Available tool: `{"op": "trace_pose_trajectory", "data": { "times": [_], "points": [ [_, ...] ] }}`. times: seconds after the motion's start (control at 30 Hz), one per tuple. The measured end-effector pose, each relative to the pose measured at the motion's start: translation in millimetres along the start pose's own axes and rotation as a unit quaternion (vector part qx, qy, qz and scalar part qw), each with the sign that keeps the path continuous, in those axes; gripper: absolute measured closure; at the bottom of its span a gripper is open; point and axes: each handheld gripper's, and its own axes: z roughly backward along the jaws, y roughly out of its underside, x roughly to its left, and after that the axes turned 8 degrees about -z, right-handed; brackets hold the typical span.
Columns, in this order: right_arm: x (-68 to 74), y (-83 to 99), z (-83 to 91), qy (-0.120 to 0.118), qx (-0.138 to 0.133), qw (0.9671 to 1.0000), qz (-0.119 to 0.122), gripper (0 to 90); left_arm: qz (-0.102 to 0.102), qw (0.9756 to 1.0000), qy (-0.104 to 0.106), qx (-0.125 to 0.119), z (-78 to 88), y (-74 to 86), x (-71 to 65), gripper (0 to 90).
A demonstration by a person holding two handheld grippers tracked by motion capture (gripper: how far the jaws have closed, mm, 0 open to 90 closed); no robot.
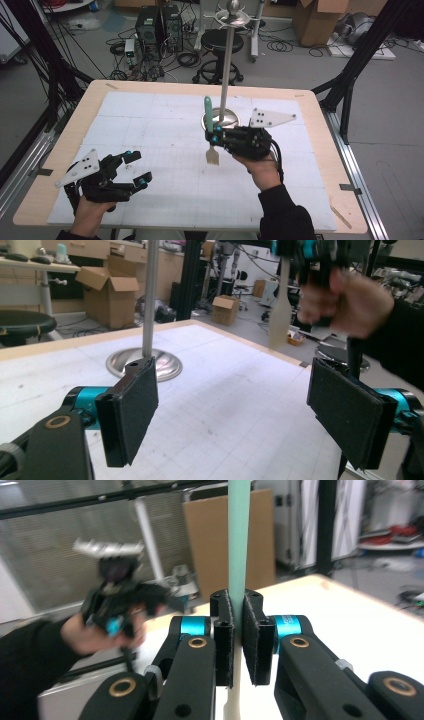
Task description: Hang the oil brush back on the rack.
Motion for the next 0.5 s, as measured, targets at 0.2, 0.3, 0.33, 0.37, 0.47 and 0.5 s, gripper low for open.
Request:
{"op": "trace_pose_trajectory", "data": {
  "times": [0.2,0.3,0.33,0.37,0.47,0.5],
  "points": [
    [-16.2,-34.2,-9.1,0.03,-0.018,0.9994,0.005,84.2,0.007,0.9999,-0.008,-0.006,8.2,3.3,5.1,21.2],
    [-23.6,-47.4,-11.7,0.04,-0.02,0.9989,0.01,84.1,0.006,0.9998,-0.01,-0.014,12.0,1.7,6.4,21.2],
    [-26.6,-51.7,-12.3,0.046,-0.02,0.9987,0.013,84.2,0.008,0.9998,-0.011,-0.015,12.7,1.7,6.6,21.2],
    [-30.6,-57.0,-12.7,0.051,-0.021,0.9984,0.012,84.1,0.008,0.9998,-0.012,-0.015,13.1,2.0,6.9,21.2],
    [-41.2,-67.6,-13.9,0.063,-0.023,0.9977,0.005,84.1,0.004,0.9999,-0.012,-0.009,12.2,3.2,7.2,21.2],
    [-44.5,-71.2,-14.4,0.068,-0.022,0.9974,0.003,84.1,0.003,0.9999,-0.012,-0.007,11.6,3.5,7.0,21.2]
  ]
}}
